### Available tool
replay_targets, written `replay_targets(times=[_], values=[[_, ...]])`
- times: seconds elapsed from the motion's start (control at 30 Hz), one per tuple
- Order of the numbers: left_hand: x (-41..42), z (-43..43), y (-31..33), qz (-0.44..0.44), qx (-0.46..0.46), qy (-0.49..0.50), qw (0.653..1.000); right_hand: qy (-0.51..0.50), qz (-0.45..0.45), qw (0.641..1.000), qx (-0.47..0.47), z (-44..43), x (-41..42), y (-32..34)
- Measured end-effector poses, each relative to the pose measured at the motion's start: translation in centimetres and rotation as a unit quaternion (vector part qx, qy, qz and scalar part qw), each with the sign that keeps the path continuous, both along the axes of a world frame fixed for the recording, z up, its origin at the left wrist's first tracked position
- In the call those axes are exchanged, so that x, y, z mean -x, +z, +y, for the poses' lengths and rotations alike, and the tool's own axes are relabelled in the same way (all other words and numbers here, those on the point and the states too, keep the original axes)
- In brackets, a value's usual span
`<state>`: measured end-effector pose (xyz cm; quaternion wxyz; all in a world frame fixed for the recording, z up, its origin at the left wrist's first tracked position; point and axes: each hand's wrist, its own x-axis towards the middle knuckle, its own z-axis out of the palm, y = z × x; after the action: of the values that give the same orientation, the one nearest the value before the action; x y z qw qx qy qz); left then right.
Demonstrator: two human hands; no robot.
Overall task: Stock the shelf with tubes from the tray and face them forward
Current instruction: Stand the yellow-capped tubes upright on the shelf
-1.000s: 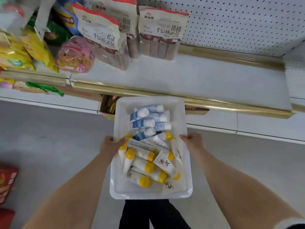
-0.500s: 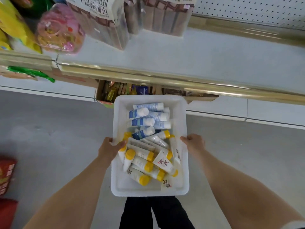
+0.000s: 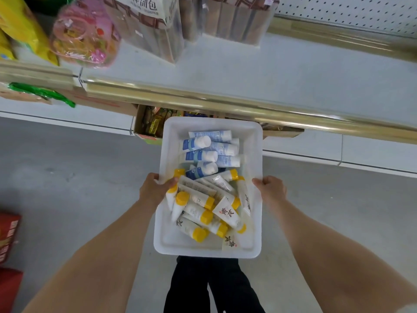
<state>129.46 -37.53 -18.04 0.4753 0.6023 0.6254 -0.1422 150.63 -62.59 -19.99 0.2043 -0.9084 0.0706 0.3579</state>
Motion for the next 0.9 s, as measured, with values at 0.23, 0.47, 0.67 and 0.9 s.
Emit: replay_targets(times=[0.23,0.47,0.67,0.9], values=[[-0.3,-0.1,-0.5,-0.004,-0.004,0.018,1.0,-0.029,-0.016,0.999,-0.004,-0.1,0.4,-0.6],[-0.4,-0.3,-0.6,-0.001,0.001,-0.003,1.0,-0.028,-0.007,1.0,0.009,-1.0,0.4,-0.2],[-0.5,-0.8,-0.6,0.0,-0.021,-0.004,1.0,0.005,-0.015,1.0,0.013,-1.4,0.3,-0.4],[0.0,-3.7,1.7,-0.014,-0.158,-0.064,0.985,0.039,-0.114,0.992,-0.037,-0.6,3.0,2.6]])
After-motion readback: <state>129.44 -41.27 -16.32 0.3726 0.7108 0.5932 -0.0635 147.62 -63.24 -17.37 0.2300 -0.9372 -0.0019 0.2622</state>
